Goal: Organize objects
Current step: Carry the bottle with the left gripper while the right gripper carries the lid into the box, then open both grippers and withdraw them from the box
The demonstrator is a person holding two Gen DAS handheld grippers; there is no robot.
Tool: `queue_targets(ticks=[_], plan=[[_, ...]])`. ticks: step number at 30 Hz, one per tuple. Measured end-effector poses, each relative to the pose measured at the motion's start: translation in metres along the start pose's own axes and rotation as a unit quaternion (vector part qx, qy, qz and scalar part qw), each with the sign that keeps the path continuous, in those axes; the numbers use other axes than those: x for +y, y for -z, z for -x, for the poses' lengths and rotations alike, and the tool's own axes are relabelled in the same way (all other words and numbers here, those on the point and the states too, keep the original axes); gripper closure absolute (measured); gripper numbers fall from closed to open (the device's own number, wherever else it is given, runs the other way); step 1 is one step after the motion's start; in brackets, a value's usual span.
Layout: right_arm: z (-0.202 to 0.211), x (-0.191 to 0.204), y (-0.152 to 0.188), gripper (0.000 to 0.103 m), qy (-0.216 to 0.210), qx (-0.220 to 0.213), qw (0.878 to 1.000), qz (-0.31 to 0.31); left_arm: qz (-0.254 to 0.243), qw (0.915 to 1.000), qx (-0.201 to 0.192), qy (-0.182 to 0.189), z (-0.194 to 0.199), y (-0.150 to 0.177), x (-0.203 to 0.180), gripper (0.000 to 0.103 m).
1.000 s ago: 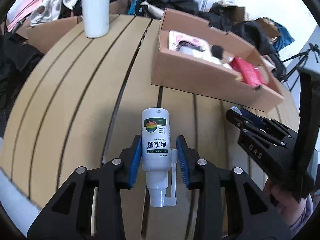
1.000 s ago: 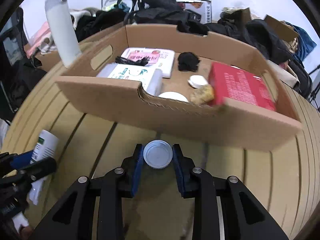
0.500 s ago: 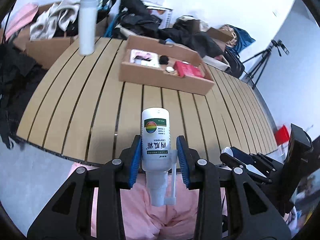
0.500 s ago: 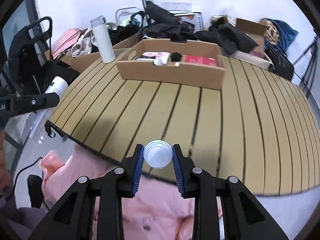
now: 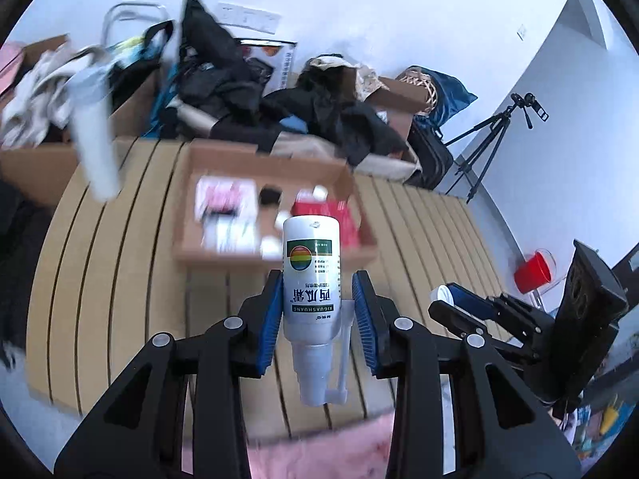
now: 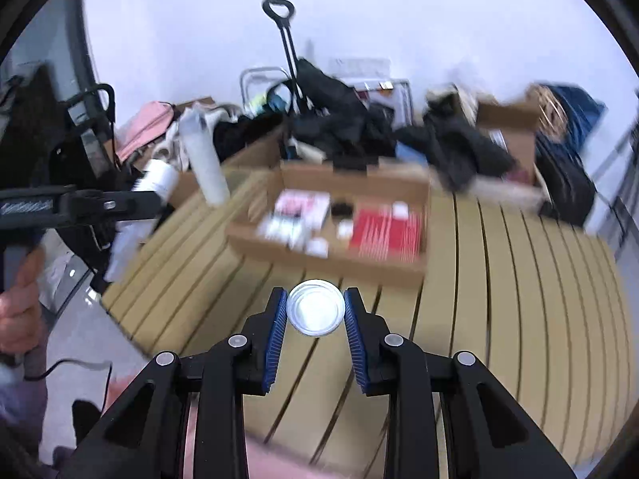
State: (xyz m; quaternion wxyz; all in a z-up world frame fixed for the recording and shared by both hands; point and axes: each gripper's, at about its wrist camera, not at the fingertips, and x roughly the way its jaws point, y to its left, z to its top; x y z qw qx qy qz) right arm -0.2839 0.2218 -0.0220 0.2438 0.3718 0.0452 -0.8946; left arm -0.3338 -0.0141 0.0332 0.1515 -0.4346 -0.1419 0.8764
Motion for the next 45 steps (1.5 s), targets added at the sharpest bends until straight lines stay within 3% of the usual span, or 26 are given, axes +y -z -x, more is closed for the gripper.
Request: queue_targets(ticks=[4,8,11,14,16,19,23,28,30,34,37,42,45], plan=[[-0.062,-0.041,-0.067,0.071,-0.032,0.028,0.999,-0.031,0.036,0.9983,0.042,-0.018,-0.077,-0.066,0.008,0.072],[-0.154,-0.083,-0.108,0.071,-0.014,0.070,0.995,-0.074,0.057,0.9933,0.100,-0.006,-0.167,-0.095,0.018,0.072],[-0.218,-0.112,-0.119,0.071,0.008,0.102,0.989,-0.109,0.054,0.9885,0.140,-0.019,-0.233,-0.101,0.023,0.072],[-0.258,-0.131,-0.117,0.069,0.010,0.123,0.982,-0.140,0.059,0.9858,0.156,-0.020,-0.282,-0.110,0.032,0.073],[-0.273,-0.141,-0.112,0.069,0.034,0.129,0.979,-0.157,0.058,0.9858,0.153,-0.037,-0.304,-0.115,0.037,0.072],[-0.291,-0.156,-0.109,0.068,0.026,0.128,0.975,-0.180,0.064,0.9852,0.154,-0.038,-0.321,-0.122,0.049,0.062],[-0.297,-0.161,-0.107,0.041,0.000,0.128,0.974,-0.185,0.064,0.9903,0.121,-0.022,-0.303,-0.130,0.061,0.045],[-0.278,-0.154,-0.119,0.039,-0.007,0.112,0.978,-0.174,0.019,0.9927,0.105,-0.056,-0.260,-0.136,0.067,0.030],[-0.265,-0.147,-0.128,0.039,-0.001,0.116,0.981,-0.157,0.004,0.9909,0.109,-0.080,-0.242,-0.136,0.070,0.028],[-0.226,-0.131,-0.143,0.038,0.027,0.120,0.985,-0.118,-0.027,0.9812,0.115,-0.153,-0.201,-0.127,0.076,0.022],[-0.196,-0.119,-0.147,0.025,0.033,0.126,0.986,-0.103,-0.025,0.9733,0.126,-0.190,-0.167,-0.112,0.080,0.022],[-0.157,-0.086,-0.138,0.023,0.052,0.141,0.986,-0.073,-0.015,0.9711,0.139,-0.194,-0.125,-0.085,0.078,0.022],[-0.126,-0.067,-0.131,0.023,0.035,0.130,0.987,-0.091,-0.026,0.9703,0.135,-0.199,-0.101,-0.069,0.069,0.022]])
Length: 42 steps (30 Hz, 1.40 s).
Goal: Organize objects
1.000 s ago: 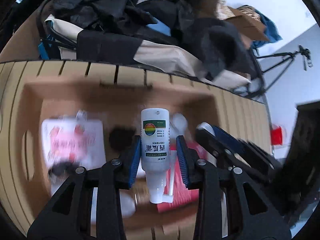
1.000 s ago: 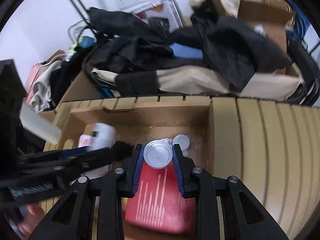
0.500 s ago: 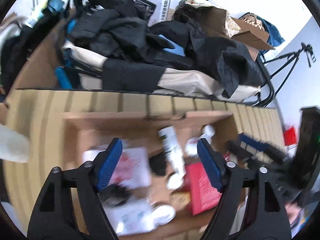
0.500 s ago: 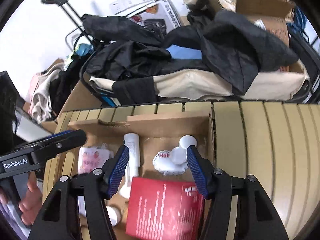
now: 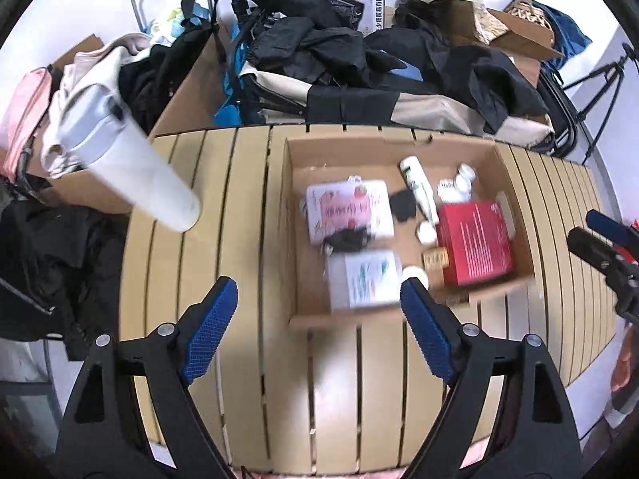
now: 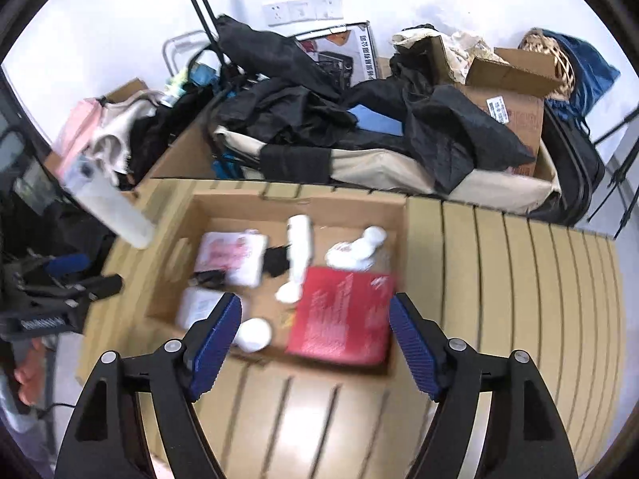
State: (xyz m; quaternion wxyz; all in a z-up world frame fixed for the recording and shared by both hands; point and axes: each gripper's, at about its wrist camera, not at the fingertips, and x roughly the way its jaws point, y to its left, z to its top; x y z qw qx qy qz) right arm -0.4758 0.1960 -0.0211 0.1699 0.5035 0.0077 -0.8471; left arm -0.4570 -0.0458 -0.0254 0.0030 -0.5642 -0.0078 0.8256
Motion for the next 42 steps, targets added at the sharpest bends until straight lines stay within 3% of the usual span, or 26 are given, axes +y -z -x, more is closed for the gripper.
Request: queue_targets(ticks=[3,6,8,10,15,20,22,25,29,35,42], plan=[[0.027,0.018,0.017,0.023,0.004,-0.014,1.000,0.018,0.003,0.9997,-0.013,0.019,0.024,0.028,0.000,0.022],[0.055,0.033,0.045,0.023,0.003,-0.026,0.999,0.037,-0.002,0.9992,-0.037,0.015,0.052,0.065,0.000,0.022],[0.074,0.041,0.068,0.023,-0.004,-0.032,0.998,0.051,-0.009,0.9974,-0.071,0.008,0.077,0.092,0.000,0.022],[0.095,0.047,0.092,0.023,-0.011,-0.041,0.997,0.066,-0.011,0.9942,-0.107,0.005,0.101,0.118,0.003,0.014],[0.151,0.059,0.173,0.022,-0.016,-0.079,0.993,0.085,-0.002,0.9845,-0.171,-0.039,0.141,0.203,0.009,0.013],[0.194,0.074,0.274,0.022,0.017,-0.129,0.988,0.088,0.016,0.9803,-0.196,-0.017,0.166,0.302,0.008,0.008],[0.206,0.076,0.307,0.022,0.035,-0.156,0.985,0.070,0.034,0.9773,-0.209,-0.017,0.171,0.344,0.006,0.001],[0.215,0.082,0.366,0.022,0.058,-0.189,0.980,0.039,0.029,0.9823,-0.185,-0.001,0.166,0.394,-0.007,0.001],[0.203,0.085,0.398,0.022,0.038,-0.166,0.985,0.023,-0.018,0.9837,-0.178,-0.009,0.165,0.417,-0.025,0.001],[0.208,0.090,0.399,0.022,0.032,-0.184,0.982,0.021,-0.017,0.9793,-0.201,-0.016,0.174,0.421,-0.030,0.001],[0.211,0.088,0.401,0.022,0.030,-0.193,0.981,0.009,-0.012,0.9800,-0.198,-0.009,0.173,0.426,-0.029,0.001]])
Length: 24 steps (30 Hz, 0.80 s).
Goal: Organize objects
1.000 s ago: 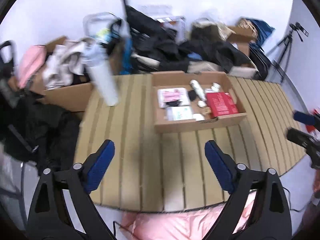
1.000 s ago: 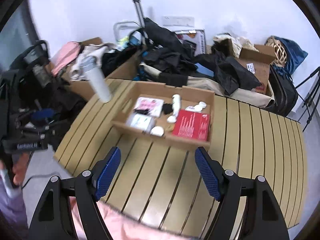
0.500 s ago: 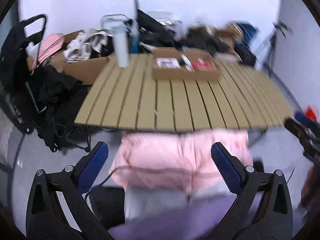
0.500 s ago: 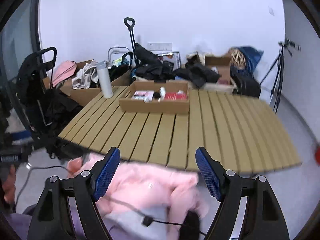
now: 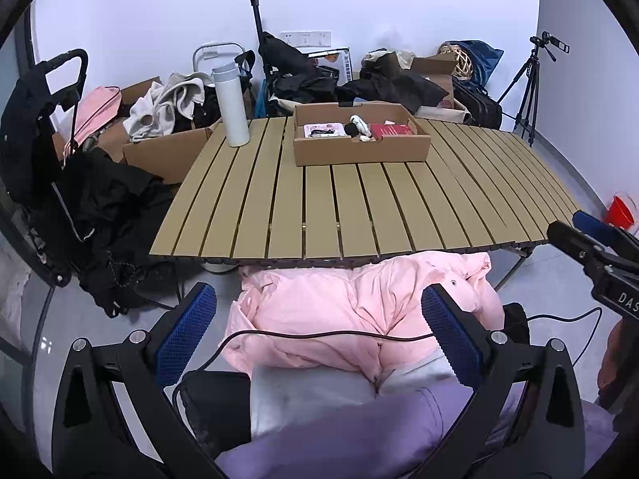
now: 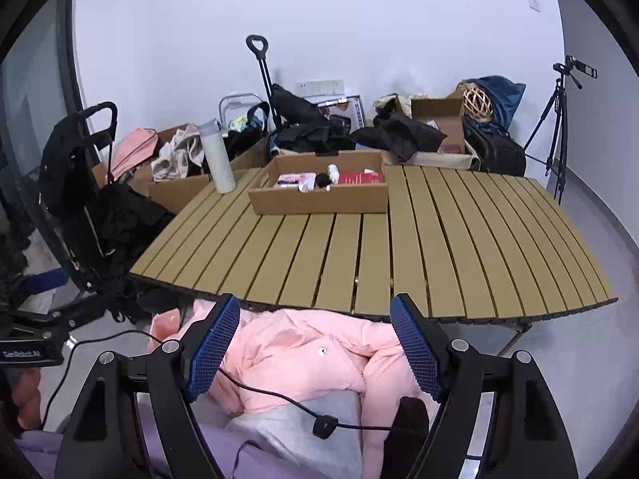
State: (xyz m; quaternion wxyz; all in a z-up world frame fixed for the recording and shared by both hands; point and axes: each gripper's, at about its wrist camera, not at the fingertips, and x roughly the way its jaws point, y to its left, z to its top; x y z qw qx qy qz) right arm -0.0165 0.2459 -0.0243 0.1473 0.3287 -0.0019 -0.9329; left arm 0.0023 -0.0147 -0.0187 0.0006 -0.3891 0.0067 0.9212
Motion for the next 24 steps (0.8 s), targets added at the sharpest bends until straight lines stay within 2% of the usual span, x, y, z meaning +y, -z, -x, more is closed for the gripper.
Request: queue_targets(ticks=[12,24], plan=[[-0.002,0.016,0.005,0.022,0.001,0.001,0.999,0.032,0.008,0.9999,-0.011,0.001,0.005,-0.002,0.003,0.001],[0.000,0.018,0.007,0.022,0.002,0.000,0.999,0.034,0.020,0.9997,-0.011,-0.003,0.006,-0.004,0.006,0.001]])
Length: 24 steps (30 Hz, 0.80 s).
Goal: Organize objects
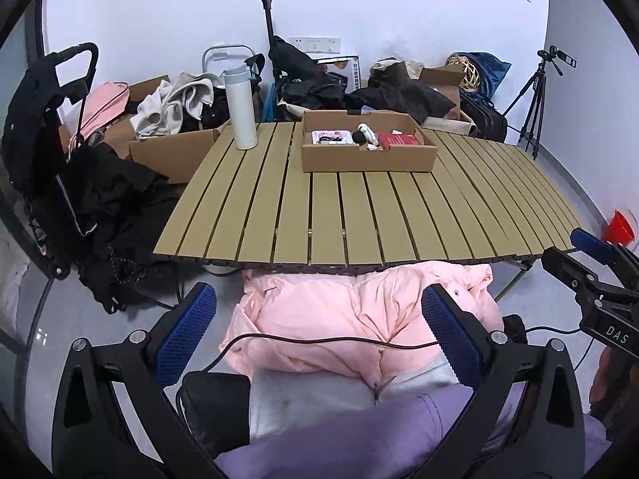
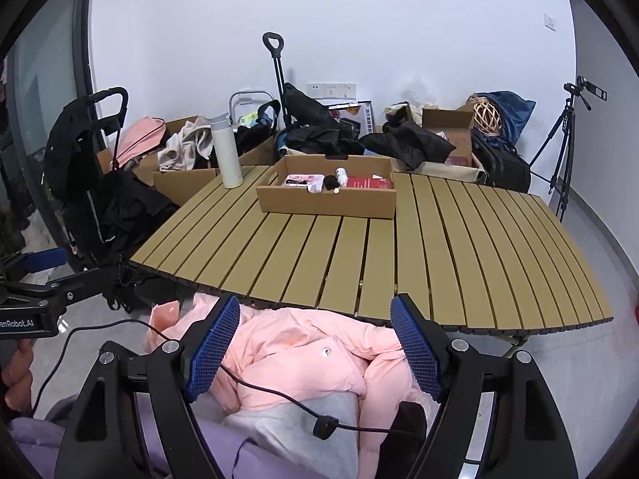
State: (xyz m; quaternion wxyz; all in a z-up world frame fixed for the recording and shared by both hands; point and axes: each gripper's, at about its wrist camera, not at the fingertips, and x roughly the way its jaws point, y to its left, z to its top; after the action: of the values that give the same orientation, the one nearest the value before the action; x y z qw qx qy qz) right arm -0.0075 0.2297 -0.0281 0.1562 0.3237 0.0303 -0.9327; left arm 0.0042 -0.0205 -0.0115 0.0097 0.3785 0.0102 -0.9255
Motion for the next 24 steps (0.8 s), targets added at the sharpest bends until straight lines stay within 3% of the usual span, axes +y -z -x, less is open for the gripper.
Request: queue_targets(ticks=[24], plan=[[-0.0026,0.0007,0.0005,0.022,-0.005,0.005,1.000,-0.001,0.000,1.0000,0.003,-0.002,-0.0024,0.0010,-0.0008,0.001]])
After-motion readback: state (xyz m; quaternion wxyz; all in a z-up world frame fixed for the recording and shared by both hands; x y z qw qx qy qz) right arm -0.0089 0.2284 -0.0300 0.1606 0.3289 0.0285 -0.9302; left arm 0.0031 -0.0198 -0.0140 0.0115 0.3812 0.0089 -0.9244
